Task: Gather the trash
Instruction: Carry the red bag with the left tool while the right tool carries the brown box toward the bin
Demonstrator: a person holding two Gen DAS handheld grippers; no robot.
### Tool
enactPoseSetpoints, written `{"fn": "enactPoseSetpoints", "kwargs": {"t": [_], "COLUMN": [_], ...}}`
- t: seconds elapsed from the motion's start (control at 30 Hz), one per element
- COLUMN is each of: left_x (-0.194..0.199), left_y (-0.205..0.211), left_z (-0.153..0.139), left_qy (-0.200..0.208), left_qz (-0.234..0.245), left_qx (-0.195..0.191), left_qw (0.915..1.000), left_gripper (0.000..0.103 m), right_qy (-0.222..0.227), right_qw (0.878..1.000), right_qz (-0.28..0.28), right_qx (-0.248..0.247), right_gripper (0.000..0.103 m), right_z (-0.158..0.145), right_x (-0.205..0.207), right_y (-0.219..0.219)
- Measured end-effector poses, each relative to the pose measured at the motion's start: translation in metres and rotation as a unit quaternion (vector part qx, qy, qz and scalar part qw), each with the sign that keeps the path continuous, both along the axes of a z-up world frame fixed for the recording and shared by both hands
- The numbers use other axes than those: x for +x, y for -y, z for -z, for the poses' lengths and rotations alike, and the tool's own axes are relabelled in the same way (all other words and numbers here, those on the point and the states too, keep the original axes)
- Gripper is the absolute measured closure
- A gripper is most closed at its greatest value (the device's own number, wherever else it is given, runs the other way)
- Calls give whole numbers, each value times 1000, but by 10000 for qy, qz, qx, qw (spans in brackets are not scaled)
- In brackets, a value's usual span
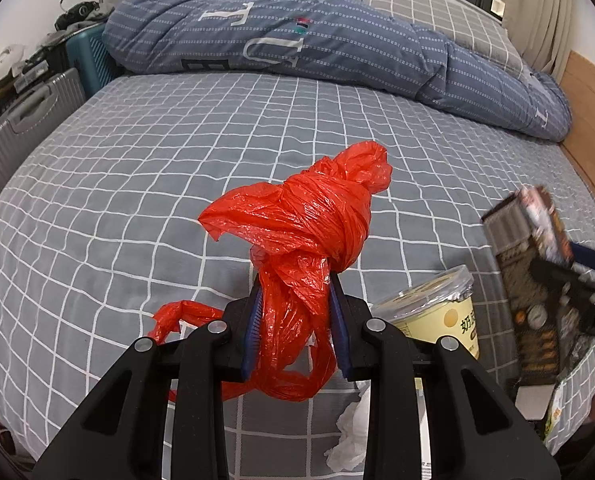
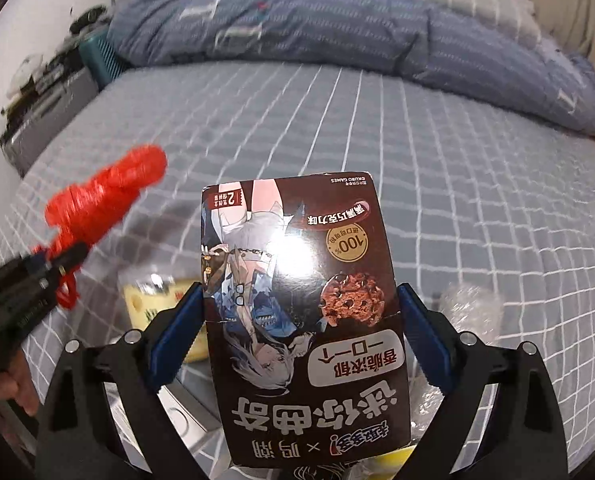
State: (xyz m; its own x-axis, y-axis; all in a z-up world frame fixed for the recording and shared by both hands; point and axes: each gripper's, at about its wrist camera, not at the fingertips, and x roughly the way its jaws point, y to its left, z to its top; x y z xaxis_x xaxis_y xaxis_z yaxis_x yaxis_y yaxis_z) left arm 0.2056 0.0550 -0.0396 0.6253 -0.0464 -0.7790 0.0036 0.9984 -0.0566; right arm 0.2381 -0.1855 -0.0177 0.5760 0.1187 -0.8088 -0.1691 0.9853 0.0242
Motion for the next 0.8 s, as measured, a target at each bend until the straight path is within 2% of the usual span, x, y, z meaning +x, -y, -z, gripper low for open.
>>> {"fn": "enactPoseSetpoints", "kwargs": {"t": [0.37,0.63,0.8], "left_x": [-15,-35,-47], "left_y": [2,13,18], "left_z": [-24,-47,-57], "left_qy": [176,356,426], "left_qz": [-15,25,53], "left_qx": [-48,10,-25], "left_qw": [9998,9994,9991], "left_gripper": [74,74,74], "right_qy": [950,1385,1414], "right_qw": [9953,9900,9898], "right_qz": [208,243,142], "right_qx": [20,71,118], "right_gripper": [14,14,14], "right_z": [-53,-85,-103], "right_x": [-24,-55,-68], "right_y": [-6,-6,-7]}}
